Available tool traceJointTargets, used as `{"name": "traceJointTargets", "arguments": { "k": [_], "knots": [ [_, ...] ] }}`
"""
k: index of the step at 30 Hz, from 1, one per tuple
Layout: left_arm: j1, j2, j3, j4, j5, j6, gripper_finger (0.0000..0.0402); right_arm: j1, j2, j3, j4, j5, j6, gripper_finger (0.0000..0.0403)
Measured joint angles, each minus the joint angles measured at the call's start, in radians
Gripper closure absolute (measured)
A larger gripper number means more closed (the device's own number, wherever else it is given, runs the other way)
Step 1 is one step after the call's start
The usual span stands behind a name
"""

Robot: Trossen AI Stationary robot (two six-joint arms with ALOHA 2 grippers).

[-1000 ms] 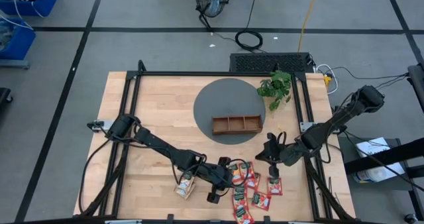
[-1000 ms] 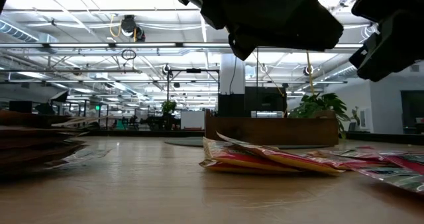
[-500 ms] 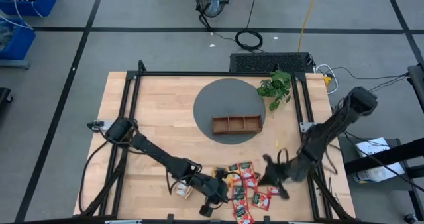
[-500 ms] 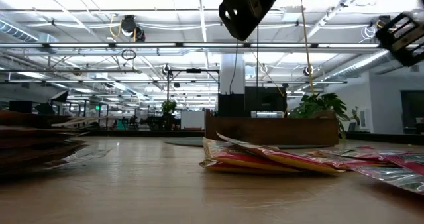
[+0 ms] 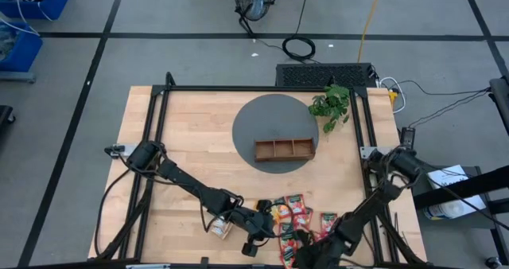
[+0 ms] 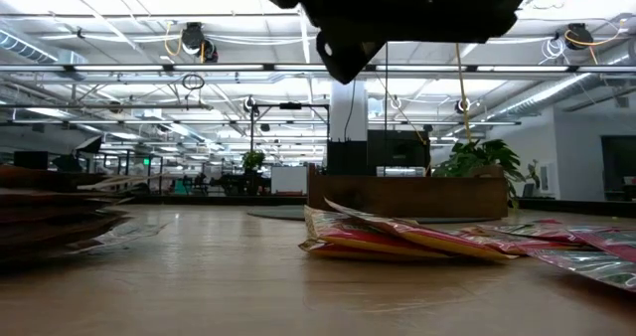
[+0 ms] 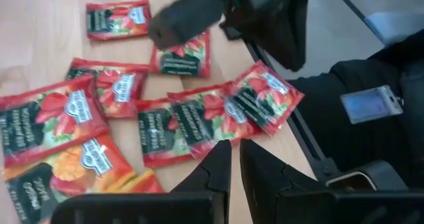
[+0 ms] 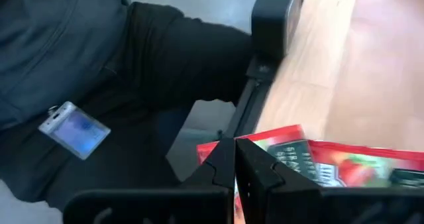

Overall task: Pick & Place Tea
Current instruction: Adjust the red tea bags on the table, then put the red tea bag into the right section of the wooden organizer

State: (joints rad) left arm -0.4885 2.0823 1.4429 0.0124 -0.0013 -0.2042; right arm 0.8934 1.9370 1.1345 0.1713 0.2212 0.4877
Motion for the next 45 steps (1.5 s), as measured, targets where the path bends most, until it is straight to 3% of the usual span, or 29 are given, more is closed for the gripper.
{"name": "traceJointTargets", "arguments": {
  "k": [4, 10, 15, 22, 28, 36, 41, 45],
  "knots": [
    [-0.016, 0.000, 0.000, -0.014, 0.001, -0.001, 0.0364, -0.024, 0.054, 0.002, 0.037, -0.044, 0.061, 0.0403],
    [-0.027, 0.000, 0.000, -0.015, 0.000, 0.015, 0.0364, -0.045, 0.085, -0.018, -0.010, -0.030, 0.152, 0.0403],
    [-0.023, 0.000, 0.000, -0.014, 0.000, 0.023, 0.0364, -0.046, 0.071, -0.065, -0.121, 0.096, 0.267, 0.0403],
    [-0.009, 0.000, 0.000, 0.001, -0.001, 0.023, 0.0364, -0.041, 0.044, -0.137, -0.161, 0.183, 0.346, 0.0403],
    [-0.008, 0.002, 0.000, 0.028, -0.010, 0.006, 0.0364, -0.015, -0.053, -0.193, -0.264, 0.350, 0.420, 0.0403],
    [-0.034, 0.016, 0.001, 0.125, -0.039, 0.027, 0.0364, -0.003, -0.119, -0.218, -0.242, 0.368, 0.378, 0.0403],
    [-0.018, 0.065, 0.001, 0.161, -0.045, 0.063, 0.0364, -0.009, -0.159, -0.218, -0.149, 0.371, 0.240, 0.0402],
    [0.008, 0.076, 0.000, 0.170, -0.048, 0.064, 0.0364, -0.001, -0.266, -0.217, -0.195, 0.414, 0.142, 0.0396]
  ]
}}
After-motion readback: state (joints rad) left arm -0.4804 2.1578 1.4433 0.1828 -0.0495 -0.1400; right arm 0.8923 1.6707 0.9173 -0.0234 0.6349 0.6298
